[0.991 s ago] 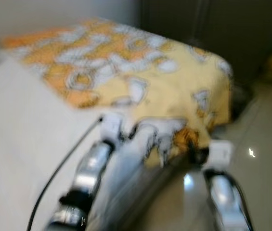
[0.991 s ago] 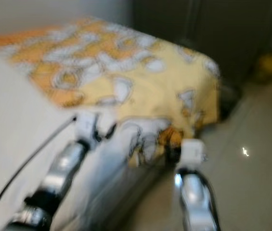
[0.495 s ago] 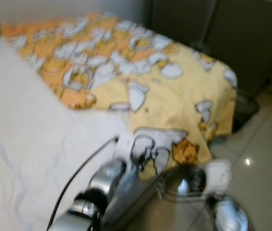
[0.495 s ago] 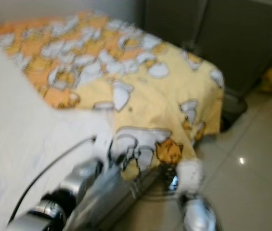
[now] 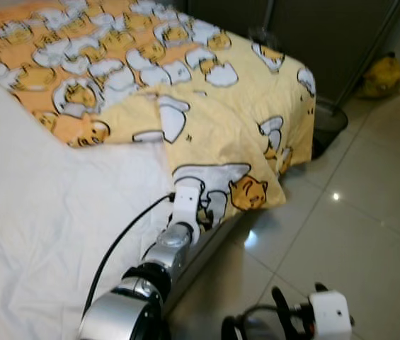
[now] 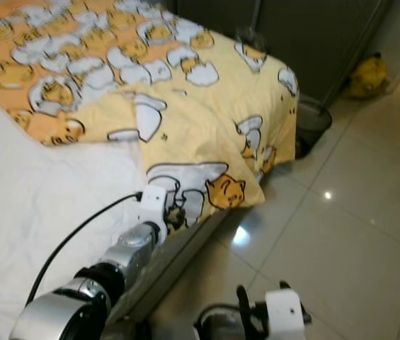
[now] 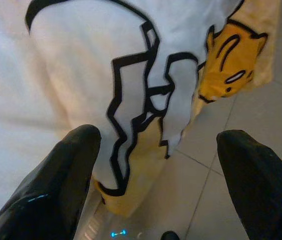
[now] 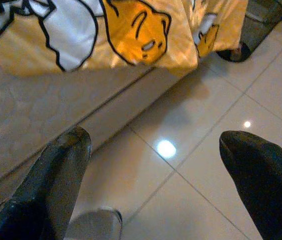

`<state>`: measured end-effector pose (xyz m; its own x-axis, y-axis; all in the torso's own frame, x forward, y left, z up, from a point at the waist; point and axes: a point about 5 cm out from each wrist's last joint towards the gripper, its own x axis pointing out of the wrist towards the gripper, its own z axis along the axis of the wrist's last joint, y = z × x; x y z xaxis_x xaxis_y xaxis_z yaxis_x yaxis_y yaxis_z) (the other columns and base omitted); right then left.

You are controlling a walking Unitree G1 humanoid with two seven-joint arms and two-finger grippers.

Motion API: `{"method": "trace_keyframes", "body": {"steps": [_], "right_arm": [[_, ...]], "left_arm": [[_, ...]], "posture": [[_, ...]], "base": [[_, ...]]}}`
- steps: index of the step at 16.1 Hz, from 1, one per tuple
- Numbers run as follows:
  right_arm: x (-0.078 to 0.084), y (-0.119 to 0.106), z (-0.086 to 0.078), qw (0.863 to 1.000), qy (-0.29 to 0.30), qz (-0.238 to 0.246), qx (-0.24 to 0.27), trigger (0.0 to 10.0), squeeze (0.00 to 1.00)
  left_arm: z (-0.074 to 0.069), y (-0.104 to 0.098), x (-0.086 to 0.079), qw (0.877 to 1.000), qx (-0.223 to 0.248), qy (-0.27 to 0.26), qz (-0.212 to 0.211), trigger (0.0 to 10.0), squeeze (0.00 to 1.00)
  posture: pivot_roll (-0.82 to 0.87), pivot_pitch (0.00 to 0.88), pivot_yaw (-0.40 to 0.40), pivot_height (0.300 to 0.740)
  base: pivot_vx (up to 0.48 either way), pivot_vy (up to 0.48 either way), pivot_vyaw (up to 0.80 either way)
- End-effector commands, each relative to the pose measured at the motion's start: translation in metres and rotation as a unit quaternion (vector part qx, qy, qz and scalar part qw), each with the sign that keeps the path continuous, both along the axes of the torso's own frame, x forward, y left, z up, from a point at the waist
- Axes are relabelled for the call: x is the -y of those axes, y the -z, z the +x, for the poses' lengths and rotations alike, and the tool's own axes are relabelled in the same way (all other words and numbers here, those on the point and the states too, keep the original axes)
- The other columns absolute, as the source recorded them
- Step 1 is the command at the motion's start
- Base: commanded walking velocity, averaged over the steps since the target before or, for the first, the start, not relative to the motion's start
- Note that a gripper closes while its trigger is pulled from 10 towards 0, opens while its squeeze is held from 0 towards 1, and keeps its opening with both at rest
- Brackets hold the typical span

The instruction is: Clean up the room

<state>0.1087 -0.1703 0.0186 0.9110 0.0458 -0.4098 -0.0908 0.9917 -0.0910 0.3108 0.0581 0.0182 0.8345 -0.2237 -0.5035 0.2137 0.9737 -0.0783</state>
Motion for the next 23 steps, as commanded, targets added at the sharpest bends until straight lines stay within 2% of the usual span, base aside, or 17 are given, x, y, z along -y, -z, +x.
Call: {"method": "trace_keyframes", "body": {"steps": [1,2,3,5,6,7,8,9,10,11,13,16,20,23], "right_arm": [[-0.003,-0.008,-0.001,1.0,-0.009,-0.004,0.007,10.0,0.0],[-0.003,-0.009,-0.004,1.0,-0.016,-0.005,0.005,10.0,0.0],[-0.006,-0.016,-0.003,0.999,-0.03,-0.01,0.024,10.0,0.0],[-0.003,-0.025,0.005,0.998,-0.028,-0.024,0.058,10.0,0.0],[0.001,-0.03,0.012,0.996,-0.018,-0.025,0.078,10.0,0.0],[0.005,-0.038,0.022,0.994,-0.005,-0.025,0.105,10.0,0.0],[0.012,-0.045,0.033,0.991,0.026,-0.021,0.133,10.0,0.0],[0.015,-0.045,0.038,0.989,0.04,-0.017,0.138,10.0,0.0],[0.018,-0.039,0.047,0.989,0.064,0.004,0.131,10.0,0.0],[0.017,-0.036,0.051,0.99,0.062,0.011,0.126,10.0,0.0],[0.013,-0.033,0.057,0.991,0.052,0.016,0.122,10.0,0.0],[0.006,-0.033,0.068,0.992,0.03,0.02,0.124,10.0,0.0],[0.01,-0.034,0.073,0.991,0.027,0.007,0.13,10.0,0.0],[0.012,-0.031,0.07,0.992,0.032,0.005,0.123,10.0,0.0]], "left_arm": [[0.002,-0.007,0.013,1.0,0.016,-0.003,0.007,10.0,0.0],[0.007,-0.012,0.008,0.999,0.037,-0.024,0.027,10.0,0.0],[0.015,-0.022,0.002,0.996,0.079,-0.045,0.012,10.0,0.0],[0.014,-0.034,0.004,0.989,0.146,-0.013,-0.03,10.0,0.0],[0.007,-0.04,0.003,0.98,0.191,0.019,-0.052,10.0,0.0],[-0.01,-0.044,-0.008,0.972,0.221,0.044,-0.065,10.0,0.0],[-0.041,-0.035,-0.03,0.978,0.194,0.046,-0.062,10.0,0.0],[-0.054,-0.03,-0.04,0.982,0.173,0.039,-0.067,10.0,0.0],[-0.069,-0.036,-0.061,0.981,0.18,0.023,-0.061,10.0,0.0],[-0.063,-0.045,-0.067,0.979,0.197,-0.001,-0.058,10.0,0.0],[-0.054,-0.055,-0.068,0.977,0.207,-0.022,-0.048,10.0,0.0],[-0.041,-0.059,-0.055,0.98,0.191,-0.017,-0.047,10.0,0.0],[-0.035,-0.059,-0.042,0.983,0.175,0.007,-0.049,10.0,0.0],[-0.021,-0.05,-0.038,0.989,0.145,-0.011,-0.035,10.0,0.0]], "posture": [[-0.25,0.218,-0.007,0.72],[-0.26,0.222,-0.008,0.72],[-0.27,0.222,-0.001,0.72],[-0.23,0.204,0.007,0.72],[-0.2,0.187,0.013,0.72],[-0.17,0.166,0.021,0.72],[-0.12,0.138,0.027,0.72],[-0.1,0.127,0.025,0.72],[-0.07,0.106,0.022,0.72],[-0.05,0.097,0.016,0.72],[-0.04,0.086,0.012,0.72],[-0.05,0.071,0.007,0.72],[-0.08,0.067,0.015,0.72],[-0.09,0.075,0.021,0.72]], "base": [[0.0,0.0,0.0],[0.0,0.0,0.0],[0.0,0.0,0.0],[0.0,0.0,0.0],[0.0,0.0,0.0],[0.0,0.0,0.0],[0.0,0.0,0.0],[0.0,0.0,0.0],[0.0,0.0,0.0],[0.292,-0.375,0.0],[0.302,-0.368,0.0],[0.339,-0.338,0.0],[0.347,-0.327,0.0],[0.35,-0.325,0.0]]}}
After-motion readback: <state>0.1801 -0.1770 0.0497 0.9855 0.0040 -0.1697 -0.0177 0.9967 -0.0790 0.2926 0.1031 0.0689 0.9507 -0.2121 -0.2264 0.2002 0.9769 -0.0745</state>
